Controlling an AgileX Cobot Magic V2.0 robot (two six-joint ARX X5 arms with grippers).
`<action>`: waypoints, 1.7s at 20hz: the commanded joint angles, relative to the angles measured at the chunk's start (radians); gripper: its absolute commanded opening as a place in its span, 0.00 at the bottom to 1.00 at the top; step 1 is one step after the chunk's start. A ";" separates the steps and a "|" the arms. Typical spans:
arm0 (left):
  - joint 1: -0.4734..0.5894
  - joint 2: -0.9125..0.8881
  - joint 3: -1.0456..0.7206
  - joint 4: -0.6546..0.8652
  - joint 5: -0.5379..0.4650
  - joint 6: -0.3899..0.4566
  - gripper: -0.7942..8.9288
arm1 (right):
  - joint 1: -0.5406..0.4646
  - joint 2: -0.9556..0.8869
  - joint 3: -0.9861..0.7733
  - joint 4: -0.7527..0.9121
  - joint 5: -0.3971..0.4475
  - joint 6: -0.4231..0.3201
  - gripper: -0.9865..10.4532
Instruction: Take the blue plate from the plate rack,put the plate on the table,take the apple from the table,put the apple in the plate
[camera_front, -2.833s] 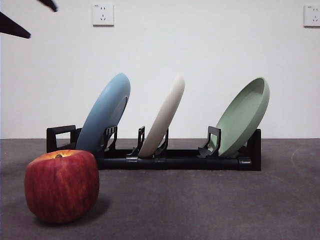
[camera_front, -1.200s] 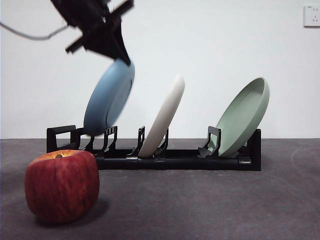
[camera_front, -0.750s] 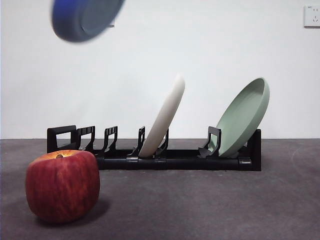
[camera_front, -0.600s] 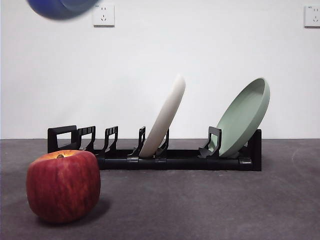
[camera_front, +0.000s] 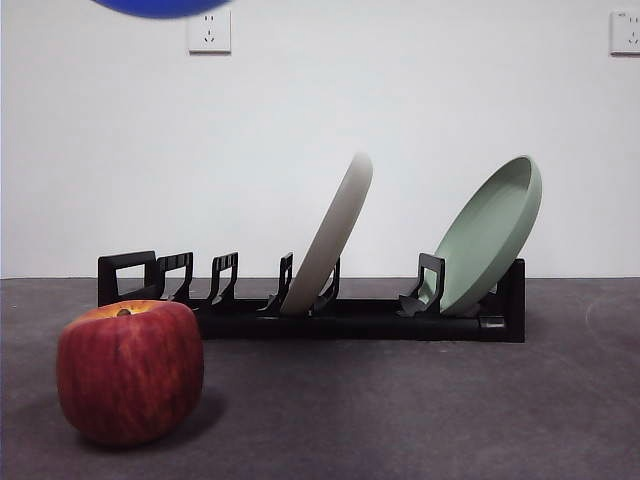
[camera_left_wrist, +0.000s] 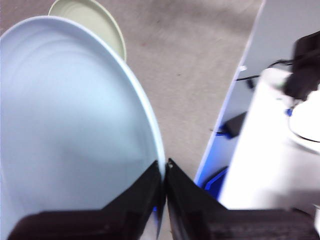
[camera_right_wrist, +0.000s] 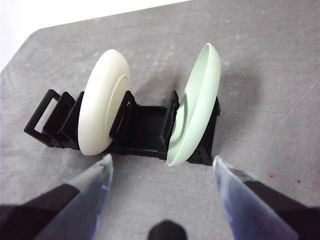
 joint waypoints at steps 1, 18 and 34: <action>-0.086 0.003 -0.151 0.126 -0.103 -0.087 0.07 | 0.000 0.002 0.001 0.006 0.005 -0.005 0.39; -0.232 0.533 -0.421 0.575 -0.239 -0.051 0.07 | 0.000 0.002 0.001 0.006 0.057 -0.005 0.39; -0.195 0.583 -0.412 0.546 -0.178 -0.119 0.57 | 0.000 0.002 0.001 0.005 0.047 -0.004 0.39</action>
